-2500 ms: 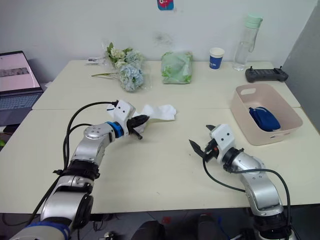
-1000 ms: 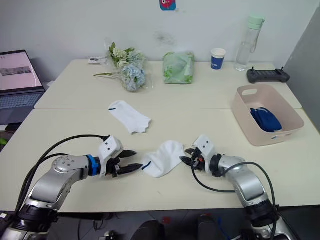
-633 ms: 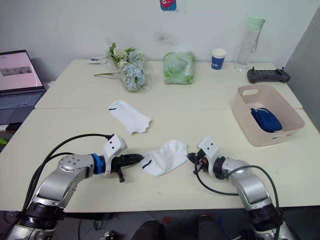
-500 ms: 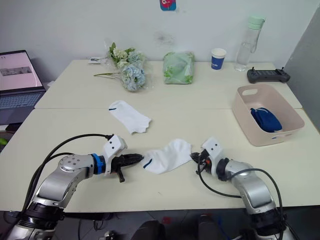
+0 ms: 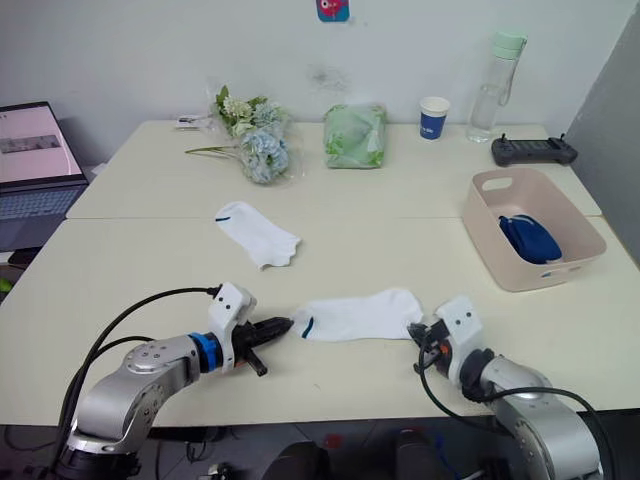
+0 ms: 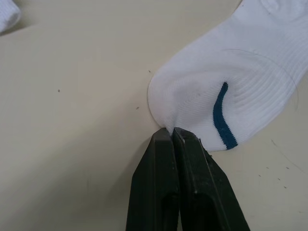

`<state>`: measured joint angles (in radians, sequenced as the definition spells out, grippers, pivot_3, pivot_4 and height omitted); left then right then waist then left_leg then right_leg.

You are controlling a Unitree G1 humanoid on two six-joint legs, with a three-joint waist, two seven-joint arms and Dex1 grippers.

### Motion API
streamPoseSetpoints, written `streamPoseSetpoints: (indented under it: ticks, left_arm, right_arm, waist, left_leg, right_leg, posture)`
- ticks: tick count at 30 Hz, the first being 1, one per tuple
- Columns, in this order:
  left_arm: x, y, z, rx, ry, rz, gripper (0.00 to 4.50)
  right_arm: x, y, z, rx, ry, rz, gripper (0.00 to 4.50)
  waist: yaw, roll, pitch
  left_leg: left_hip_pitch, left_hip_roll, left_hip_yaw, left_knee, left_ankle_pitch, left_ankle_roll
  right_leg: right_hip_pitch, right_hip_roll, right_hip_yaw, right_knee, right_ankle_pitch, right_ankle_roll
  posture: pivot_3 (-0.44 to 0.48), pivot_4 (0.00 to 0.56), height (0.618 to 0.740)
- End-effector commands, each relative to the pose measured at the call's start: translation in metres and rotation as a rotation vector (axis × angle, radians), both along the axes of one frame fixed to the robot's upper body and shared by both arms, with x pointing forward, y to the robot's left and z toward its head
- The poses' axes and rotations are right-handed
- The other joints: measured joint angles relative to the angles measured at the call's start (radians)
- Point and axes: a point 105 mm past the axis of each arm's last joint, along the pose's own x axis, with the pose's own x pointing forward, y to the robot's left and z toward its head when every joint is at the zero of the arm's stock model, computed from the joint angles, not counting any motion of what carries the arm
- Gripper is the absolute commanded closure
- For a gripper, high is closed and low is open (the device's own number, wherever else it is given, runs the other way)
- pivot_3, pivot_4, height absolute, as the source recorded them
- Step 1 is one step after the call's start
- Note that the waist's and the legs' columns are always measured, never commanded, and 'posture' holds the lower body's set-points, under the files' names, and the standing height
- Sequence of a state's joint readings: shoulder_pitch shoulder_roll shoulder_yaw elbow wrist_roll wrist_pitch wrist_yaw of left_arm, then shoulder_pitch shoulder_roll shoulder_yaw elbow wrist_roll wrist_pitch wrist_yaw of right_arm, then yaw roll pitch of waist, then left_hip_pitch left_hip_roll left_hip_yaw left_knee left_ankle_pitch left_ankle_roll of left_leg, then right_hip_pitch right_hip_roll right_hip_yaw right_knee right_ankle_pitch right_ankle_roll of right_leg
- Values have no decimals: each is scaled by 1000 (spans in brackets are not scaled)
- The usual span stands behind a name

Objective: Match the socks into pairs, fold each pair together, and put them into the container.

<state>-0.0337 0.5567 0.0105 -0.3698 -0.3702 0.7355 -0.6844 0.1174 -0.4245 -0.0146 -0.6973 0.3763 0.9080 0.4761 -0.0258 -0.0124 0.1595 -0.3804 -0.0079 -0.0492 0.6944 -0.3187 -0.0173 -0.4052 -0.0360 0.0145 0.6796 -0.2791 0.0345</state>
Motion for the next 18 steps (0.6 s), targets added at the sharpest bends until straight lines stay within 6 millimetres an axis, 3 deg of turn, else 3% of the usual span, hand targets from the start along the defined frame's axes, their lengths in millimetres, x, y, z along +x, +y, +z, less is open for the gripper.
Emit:
streamPoseSetpoints:
  ticks: [1, 6, 7, 10, 14, 17, 18]
  left_arm:
    - [-7, 1, 7, 21, -16, -7, 4428]
    - [-11, 5, 0, 40, 10, -13, 4428]
    - [-10, 6, 0, 42, 8, -12, 4258]
    - [-10, 10, 0, 58, 4, -10, 3512]
    - [-5, 21, 8, 93, -55, 0, 2271]
    - [-7, 26, 18, 191, -180, -139, 1357]
    - [-8, 25, 20, 201, -206, -180, 1357]
  right_arm:
    - [-12, 7, 11, 40, 1, 45, 4500]
    - [-15, 6, 11, 44, 37, 71, 4500]
    - [-14, 6, 11, 39, 34, 71, 4500]
    - [-11, 1, 13, 33, 24, 69, 3832]
    - [-8, -13, 20, -27, -14, 90, 2455]
    - [-18, -13, 31, -45, -46, 245, 1431]
    - [-22, -12, 32, -72, -56, 306, 1431]
  waist:
    - [0, 0, 0]
    - [0, 0, 0]
    - [0, 0, 0]
    - [0, 0, 0]
    - [0, 0, 0]
    - [-1, 0, 0]
    - [0, 0, 0]
  left_leg:
    - [0, 0, 0, 0, 0, 0]
    - [1, 0, 0, 0, 0, 0]
    - [1, 0, 0, 0, 0, 0]
    - [1, 0, 0, 0, 0, 0]
    - [1, 0, 0, 0, 0, 0]
    - [1, 0, 0, 0, 0, 0]
    - [1, 0, 0, -1, 0, 0]
  right_leg:
    - [0, 0, 0, 0, 0, 0]
    - [0, 0, 0, 0, 0, 0]
    - [0, 0, 0, 0, 0, 0]
    - [0, 0, 0, 0, 0, 0]
    - [0, 1, 0, 0, 0, 0]
    - [0, 1, 0, 0, 0, 0]
    - [0, 1, 0, 0, 0, 0]
  posture:
    - [0, 150, 740]
    - [0, 150, 740]
    - [0, 150, 740]
    - [0, 150, 740]
    - [0, 150, 740]
    - [0, 150, 740]
    - [0, 150, 740]
